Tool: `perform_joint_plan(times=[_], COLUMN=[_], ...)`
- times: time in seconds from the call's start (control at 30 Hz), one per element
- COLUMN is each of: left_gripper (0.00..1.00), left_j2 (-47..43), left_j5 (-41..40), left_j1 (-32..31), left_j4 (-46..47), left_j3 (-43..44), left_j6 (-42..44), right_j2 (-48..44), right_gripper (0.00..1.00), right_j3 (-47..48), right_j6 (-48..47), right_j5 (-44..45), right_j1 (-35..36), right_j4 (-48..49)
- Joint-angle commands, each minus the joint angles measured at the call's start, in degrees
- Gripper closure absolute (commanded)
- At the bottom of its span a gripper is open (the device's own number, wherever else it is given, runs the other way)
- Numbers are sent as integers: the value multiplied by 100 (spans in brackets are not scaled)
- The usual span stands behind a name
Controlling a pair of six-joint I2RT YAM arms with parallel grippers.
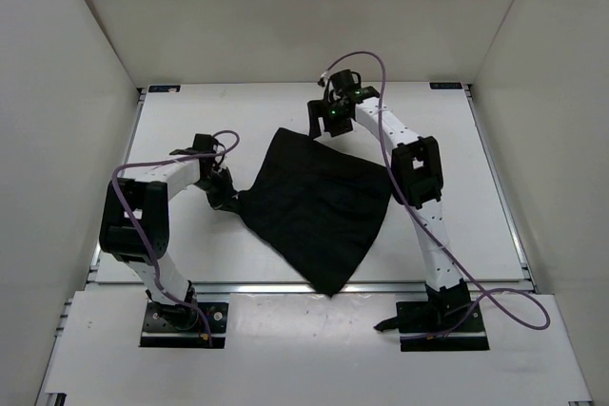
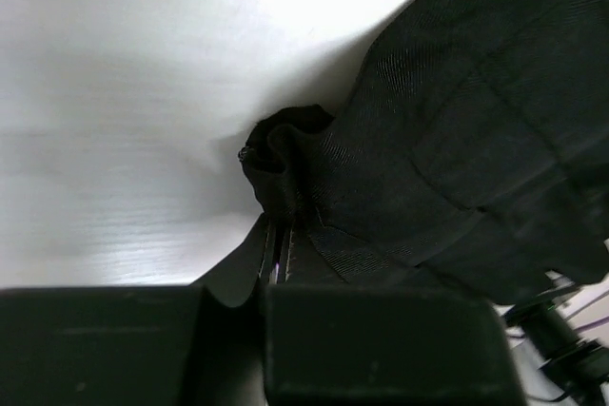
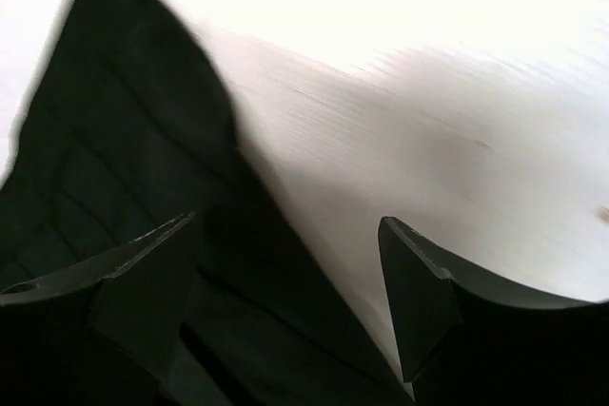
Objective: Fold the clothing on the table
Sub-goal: Flatten the skirt out
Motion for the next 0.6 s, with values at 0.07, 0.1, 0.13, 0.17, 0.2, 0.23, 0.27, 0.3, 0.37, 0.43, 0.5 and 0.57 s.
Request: perform_joint_plan(times=[0.07, 0.1, 0.13, 0.17, 0.2, 0.23, 0.27, 0.3, 0.37, 0.43, 0.5, 0.57], left_gripper=[100, 100, 100, 100, 100, 100, 100, 100, 100, 100, 100, 100], left_j2=[-101, -84, -32, -14, -5, 4, -5, 21, 30, 48, 39, 92], left_j5=[142, 168, 151, 186, 195, 203, 247, 230, 300, 326, 335, 327], left_j1=[103, 111, 129, 164, 173, 138, 138, 138, 138, 156, 199, 234], left_j4=[-435, -452, -452, -470, -487, -461, -452, -461, -426, -400, -400, -373], left_j3=[-166, -192, -132, -122, -88, -70, -70, -70, -52, -43, -8, 167], left_j6=[492, 526, 553, 553, 544, 527, 509, 500, 491, 431, 395, 395], right_j2=[267, 337, 416, 452, 513, 548, 566, 584, 601, 592, 601, 497], right_gripper=[27, 26, 26, 26, 27, 26, 29, 29, 35, 55, 99, 99], right_j3=[539, 539, 626, 636, 671, 628, 662, 636, 645, 680, 785, 899], right_j6=[44, 62, 62, 62, 10, 10, -25, -17, -61, -34, -17, 79], right_j5=[-754, -895, -966, -993, -1046, -1116, -1125, -1186, -1265, -1266, -996, -557], right_j1=[280, 324, 377, 421, 421, 456, 474, 474, 501, 500, 474, 448], right_j4=[655, 664, 621, 620, 568, 559, 532, 471, 410, 312, 15, -344])
